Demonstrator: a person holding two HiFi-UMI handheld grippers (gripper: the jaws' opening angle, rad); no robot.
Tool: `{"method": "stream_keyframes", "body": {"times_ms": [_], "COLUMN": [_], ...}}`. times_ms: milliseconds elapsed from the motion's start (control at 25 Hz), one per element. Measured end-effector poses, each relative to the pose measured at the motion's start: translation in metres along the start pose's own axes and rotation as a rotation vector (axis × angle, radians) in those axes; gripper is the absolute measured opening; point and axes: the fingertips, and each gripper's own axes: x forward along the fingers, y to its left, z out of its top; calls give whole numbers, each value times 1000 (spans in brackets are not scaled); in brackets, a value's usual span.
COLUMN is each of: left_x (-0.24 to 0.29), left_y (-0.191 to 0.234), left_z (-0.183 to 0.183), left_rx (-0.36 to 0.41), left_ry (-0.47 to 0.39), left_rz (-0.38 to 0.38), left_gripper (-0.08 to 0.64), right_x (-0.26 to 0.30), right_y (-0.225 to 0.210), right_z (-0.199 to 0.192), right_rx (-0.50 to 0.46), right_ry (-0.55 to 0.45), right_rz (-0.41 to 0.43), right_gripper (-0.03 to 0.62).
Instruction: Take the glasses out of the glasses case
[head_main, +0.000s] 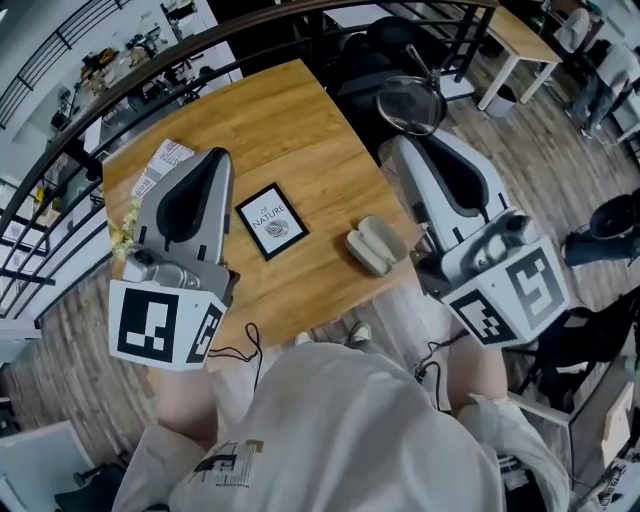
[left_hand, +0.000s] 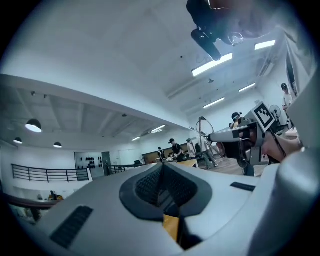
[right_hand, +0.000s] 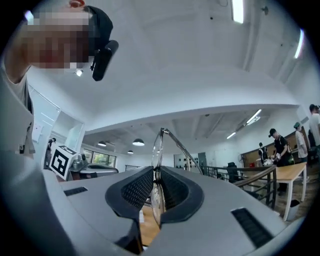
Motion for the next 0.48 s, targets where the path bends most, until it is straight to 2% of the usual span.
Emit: {"method": "stream_keyframes", "body": {"times_ms": [200, 480], "left_x": [-16, -31], "left_y": [5, 5], "left_z": [17, 0], "left_rx": [57, 90], "left_ry": [-25, 13], "left_rz": [35, 67], "left_gripper": [18, 18], "right_x": [-13, -29], "right_y": [11, 6], "right_z": [32, 12], "right_rx": [-66, -89], "right_ry": [-59, 0], "right_rz": [-6, -51], "right_gripper": [64, 64]}}
